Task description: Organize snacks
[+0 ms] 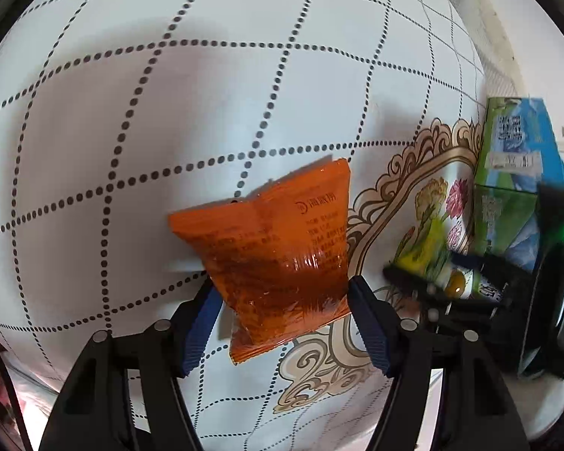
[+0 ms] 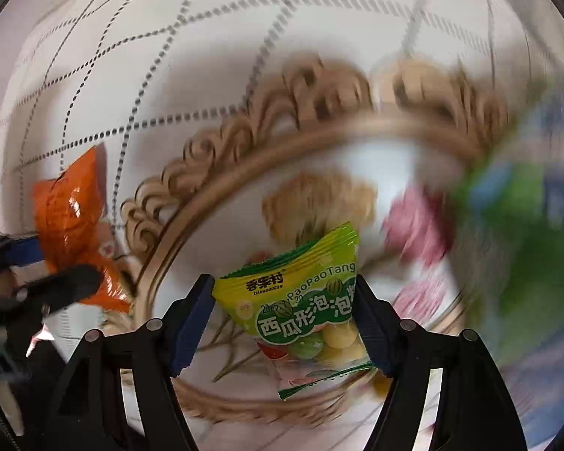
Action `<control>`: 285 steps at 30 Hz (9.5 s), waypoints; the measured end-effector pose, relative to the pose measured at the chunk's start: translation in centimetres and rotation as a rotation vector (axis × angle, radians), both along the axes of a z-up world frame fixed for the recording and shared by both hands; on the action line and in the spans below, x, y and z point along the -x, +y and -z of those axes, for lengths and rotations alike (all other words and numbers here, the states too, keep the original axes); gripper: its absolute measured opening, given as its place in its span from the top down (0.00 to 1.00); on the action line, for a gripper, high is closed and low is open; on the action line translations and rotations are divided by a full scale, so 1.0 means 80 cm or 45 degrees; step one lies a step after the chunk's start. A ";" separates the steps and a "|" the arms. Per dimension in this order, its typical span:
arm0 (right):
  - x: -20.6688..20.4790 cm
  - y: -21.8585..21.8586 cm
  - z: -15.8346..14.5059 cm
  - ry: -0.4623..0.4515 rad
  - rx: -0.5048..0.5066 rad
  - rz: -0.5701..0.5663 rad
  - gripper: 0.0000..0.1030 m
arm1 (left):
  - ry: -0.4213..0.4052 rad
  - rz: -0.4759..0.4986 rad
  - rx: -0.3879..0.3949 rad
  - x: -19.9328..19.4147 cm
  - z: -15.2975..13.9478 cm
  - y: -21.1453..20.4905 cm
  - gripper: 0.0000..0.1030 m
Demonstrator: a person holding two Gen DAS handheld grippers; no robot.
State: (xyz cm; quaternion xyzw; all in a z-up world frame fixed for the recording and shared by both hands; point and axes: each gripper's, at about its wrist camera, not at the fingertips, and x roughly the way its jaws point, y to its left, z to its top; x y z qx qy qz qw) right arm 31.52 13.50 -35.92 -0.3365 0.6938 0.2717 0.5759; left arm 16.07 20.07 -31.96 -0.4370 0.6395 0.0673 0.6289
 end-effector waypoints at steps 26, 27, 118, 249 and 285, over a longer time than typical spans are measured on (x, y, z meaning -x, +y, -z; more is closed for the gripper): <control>0.043 -0.328 -0.062 0.013 -0.436 1.210 0.26 | -0.057 0.800 -0.403 -0.021 -0.011 -0.159 0.39; 0.044 -0.333 -0.067 -0.011 -0.445 1.201 0.20 | -0.054 0.826 -0.410 -0.022 -0.008 -0.162 0.34; 0.046 -0.445 -0.317 -0.921 -0.487 1.091 0.04 | -0.821 0.783 -0.940 -0.154 -0.342 -0.352 0.06; -0.103 -0.443 -0.188 -0.539 -0.474 1.181 0.04 | -0.311 0.886 -0.699 -0.279 -0.197 -0.313 0.06; 0.066 -0.444 -0.324 -0.941 -0.496 1.144 0.01 | -0.774 0.780 -0.974 -0.133 -0.340 -0.343 0.05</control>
